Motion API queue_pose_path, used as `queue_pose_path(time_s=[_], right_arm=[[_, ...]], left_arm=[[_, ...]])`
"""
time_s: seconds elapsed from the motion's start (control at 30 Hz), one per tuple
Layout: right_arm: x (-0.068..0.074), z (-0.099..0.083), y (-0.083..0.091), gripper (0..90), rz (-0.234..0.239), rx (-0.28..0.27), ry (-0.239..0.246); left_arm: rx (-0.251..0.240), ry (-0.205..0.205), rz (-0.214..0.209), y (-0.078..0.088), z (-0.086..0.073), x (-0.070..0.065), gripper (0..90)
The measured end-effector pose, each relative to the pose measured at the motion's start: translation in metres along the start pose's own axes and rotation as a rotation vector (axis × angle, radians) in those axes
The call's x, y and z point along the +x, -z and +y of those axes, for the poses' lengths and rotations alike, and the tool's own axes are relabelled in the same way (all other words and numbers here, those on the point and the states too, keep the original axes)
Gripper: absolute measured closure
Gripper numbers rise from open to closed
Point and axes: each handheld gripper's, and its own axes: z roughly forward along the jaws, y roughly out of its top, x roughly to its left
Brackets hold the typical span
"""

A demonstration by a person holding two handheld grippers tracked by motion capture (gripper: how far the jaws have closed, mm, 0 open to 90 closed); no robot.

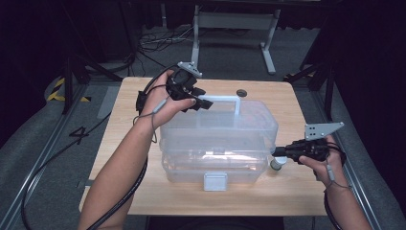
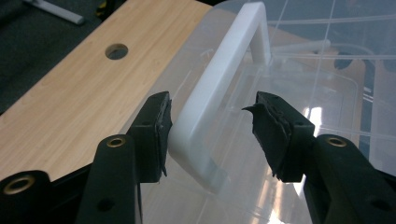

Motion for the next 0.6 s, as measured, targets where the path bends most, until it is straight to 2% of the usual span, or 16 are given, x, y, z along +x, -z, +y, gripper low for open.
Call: queue_pose_path(time_s=[0.13,0.2,0.23,0.27,0.3,0.4,0.6], right_arm=[[0.0,0.001,0.001,90.0,-0.005,-0.007,0.003],[-0.001,0.003,0.002,90.0,-0.008,-0.014,0.007],[-0.001,0.004,0.002,90.0,-0.008,-0.025,0.012],[-0.001,0.004,0.002,90.0,-0.008,-0.025,0.012],[-0.001,0.005,0.003,90.0,-0.012,-0.031,0.015],[-0.002,0.008,0.004,90.0,-0.017,-0.042,0.023],[-0.004,0.013,0.005,90.0,-0.026,-0.068,0.034]], left_arm=[[-0.053,0.017,0.003,0.01,-0.002,0.0,47.6],[-0.114,0.045,-0.023,0.017,-0.005,0.001,51.9],[-0.137,0.052,-0.014,0.021,-0.007,0.001,56.1],[-0.153,0.051,-0.006,0.023,-0.009,0.001,56.1],[-0.179,0.056,0.004,0.03,-0.013,0.001,61.9],[-0.21,0.064,0.001,0.038,-0.018,0.001,70.9],[-0.248,0.079,-0.005,0.049,-0.028,-0.002,79.6]])
